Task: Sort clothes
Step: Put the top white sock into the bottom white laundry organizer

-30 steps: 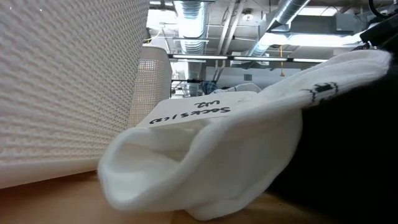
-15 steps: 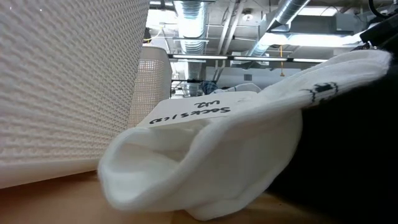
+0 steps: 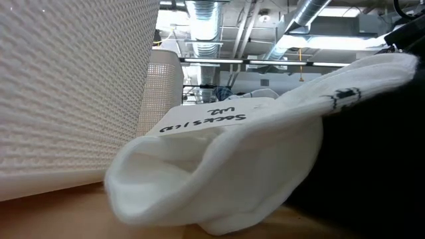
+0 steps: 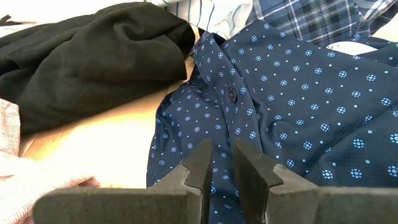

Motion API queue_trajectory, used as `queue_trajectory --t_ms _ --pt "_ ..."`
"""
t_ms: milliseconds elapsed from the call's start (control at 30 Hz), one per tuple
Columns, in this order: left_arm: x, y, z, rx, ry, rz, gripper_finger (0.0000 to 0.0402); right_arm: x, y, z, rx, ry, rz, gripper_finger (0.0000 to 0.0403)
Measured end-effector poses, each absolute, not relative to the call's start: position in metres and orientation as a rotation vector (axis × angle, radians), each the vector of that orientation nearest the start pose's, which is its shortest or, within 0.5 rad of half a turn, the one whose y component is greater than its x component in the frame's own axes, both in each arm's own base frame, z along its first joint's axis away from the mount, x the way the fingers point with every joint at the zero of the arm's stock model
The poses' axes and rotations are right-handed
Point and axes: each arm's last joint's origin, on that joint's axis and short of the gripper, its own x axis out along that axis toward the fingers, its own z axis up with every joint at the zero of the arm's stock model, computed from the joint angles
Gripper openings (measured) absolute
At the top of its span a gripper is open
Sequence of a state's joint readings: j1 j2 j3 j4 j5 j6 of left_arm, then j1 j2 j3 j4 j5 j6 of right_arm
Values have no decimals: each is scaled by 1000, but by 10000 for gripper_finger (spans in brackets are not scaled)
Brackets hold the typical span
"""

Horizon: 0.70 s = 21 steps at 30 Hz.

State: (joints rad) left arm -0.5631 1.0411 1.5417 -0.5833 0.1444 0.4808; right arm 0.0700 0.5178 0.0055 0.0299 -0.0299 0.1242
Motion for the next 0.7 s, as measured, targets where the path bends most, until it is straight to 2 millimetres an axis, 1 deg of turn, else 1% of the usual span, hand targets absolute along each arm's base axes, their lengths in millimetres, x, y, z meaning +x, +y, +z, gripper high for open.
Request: queue_trajectory --t_ms 133,267,500,700 --pt "154 -106 483 484 -16 -751 3 119 9 122 112 488 68 82" --pt "171 -117 468 492 106 -752 3 119 9 121 112 488 68 82" --pt "200 -134 435 483 363 -714 4 119 9 121 112 488 68 82" --pt "220 -146 404 473 504 -680 5 119 9 122 112 488 68 82"
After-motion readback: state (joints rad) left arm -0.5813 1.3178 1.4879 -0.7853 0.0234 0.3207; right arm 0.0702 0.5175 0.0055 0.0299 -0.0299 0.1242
